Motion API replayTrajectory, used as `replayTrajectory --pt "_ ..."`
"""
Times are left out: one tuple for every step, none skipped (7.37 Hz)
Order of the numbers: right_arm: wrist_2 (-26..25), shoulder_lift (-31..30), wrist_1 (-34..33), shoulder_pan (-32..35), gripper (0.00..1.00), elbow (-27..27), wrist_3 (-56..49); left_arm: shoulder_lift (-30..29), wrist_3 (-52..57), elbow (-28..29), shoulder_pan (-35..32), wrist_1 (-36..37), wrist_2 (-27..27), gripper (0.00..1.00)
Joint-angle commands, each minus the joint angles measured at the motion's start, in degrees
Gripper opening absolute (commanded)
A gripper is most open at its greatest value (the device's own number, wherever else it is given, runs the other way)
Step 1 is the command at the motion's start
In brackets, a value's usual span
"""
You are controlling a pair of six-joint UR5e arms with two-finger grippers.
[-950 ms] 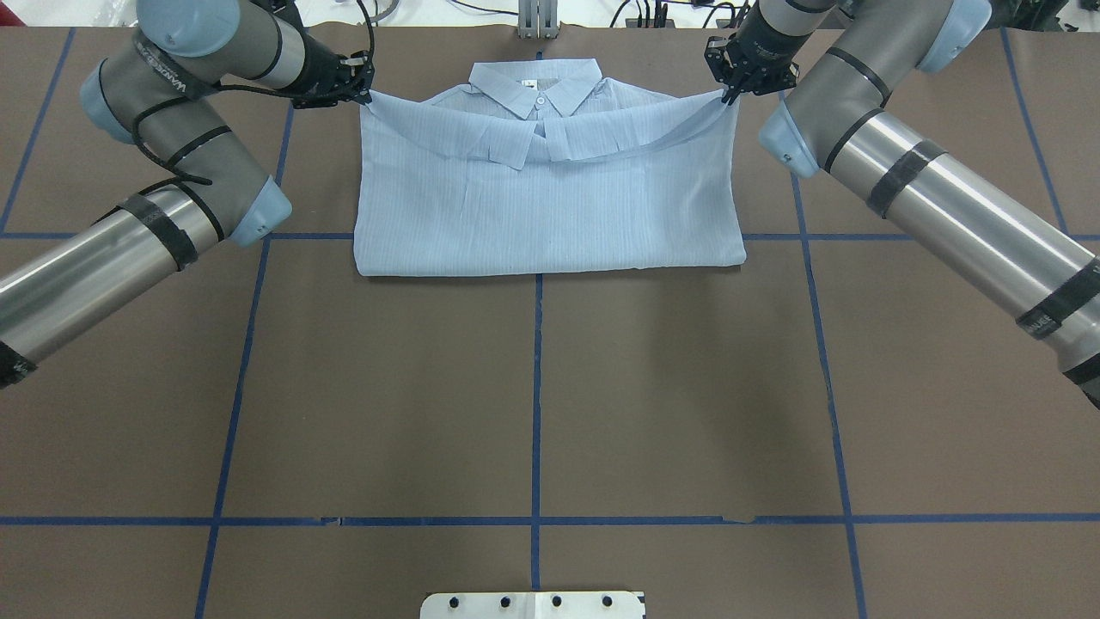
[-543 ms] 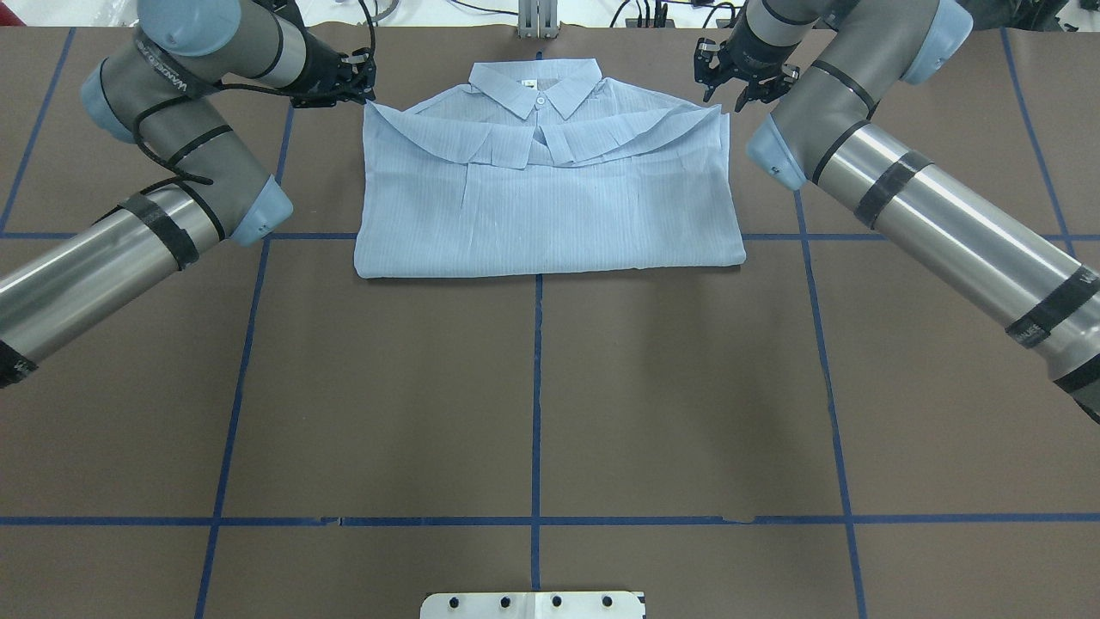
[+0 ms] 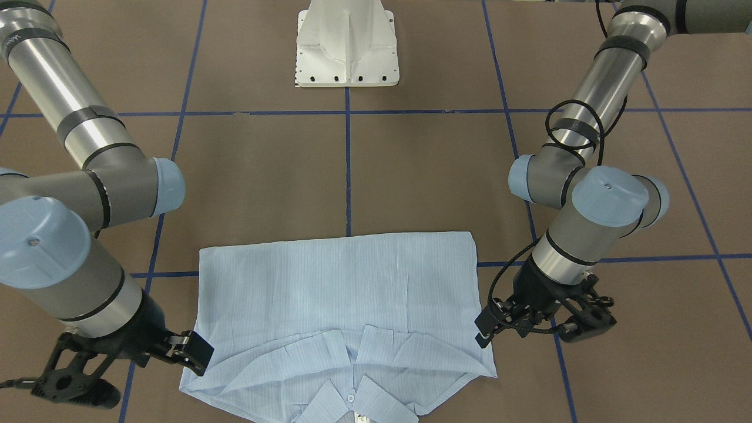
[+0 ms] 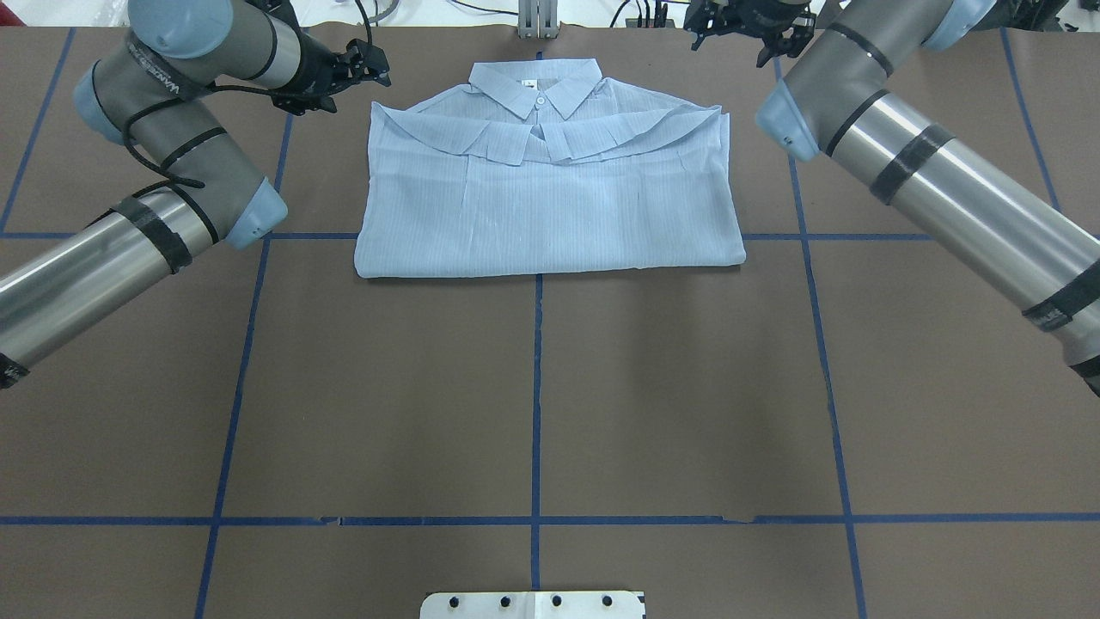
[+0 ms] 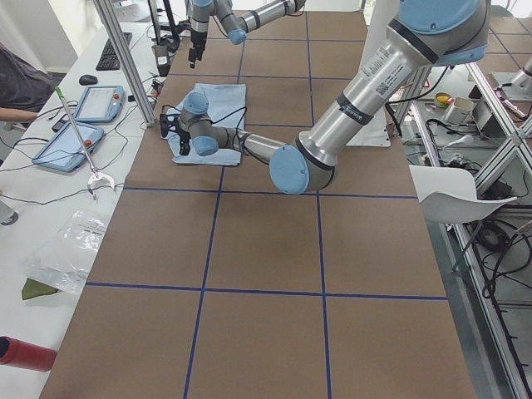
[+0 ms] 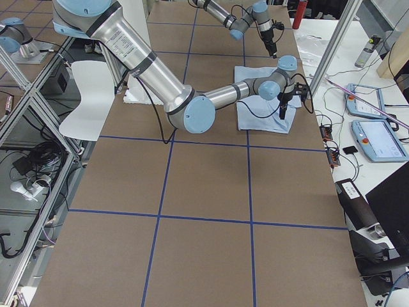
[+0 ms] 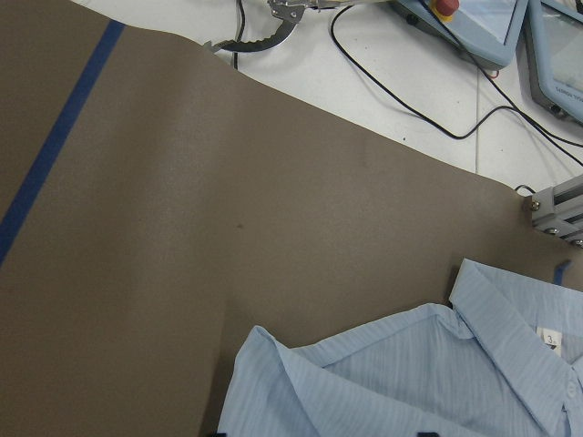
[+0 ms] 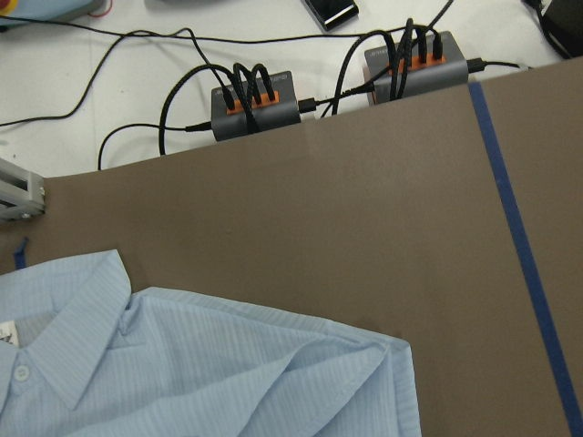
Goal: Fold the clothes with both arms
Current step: 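Raise both grippers up and away from the folded shirt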
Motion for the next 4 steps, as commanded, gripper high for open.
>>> replayTrajectory --pt "0.8 -0.1 0.2 4.3 1.0 2.8 -1.3 3.7 0.4 -4.0 -0.1 -1.0 0.2 1.0" --pt "2.9 -0.5 0.3 5.2 1.0 3.3 -1.2 4.8 0.5 -6.7 -0.5 -2.1 1.0 1.0" --pt "3.4 -2.5 0.3 6.0 1.0 6.3 -1.1 5.1 0.5 -8.3 -0.7 -2.1 1.6 1.0" --pt "3.4 -4.4 0.7 6.2 1.0 8.3 -0.8 6.6 0.5 -11.1 -0.7 -2.0 4.6 1.0"
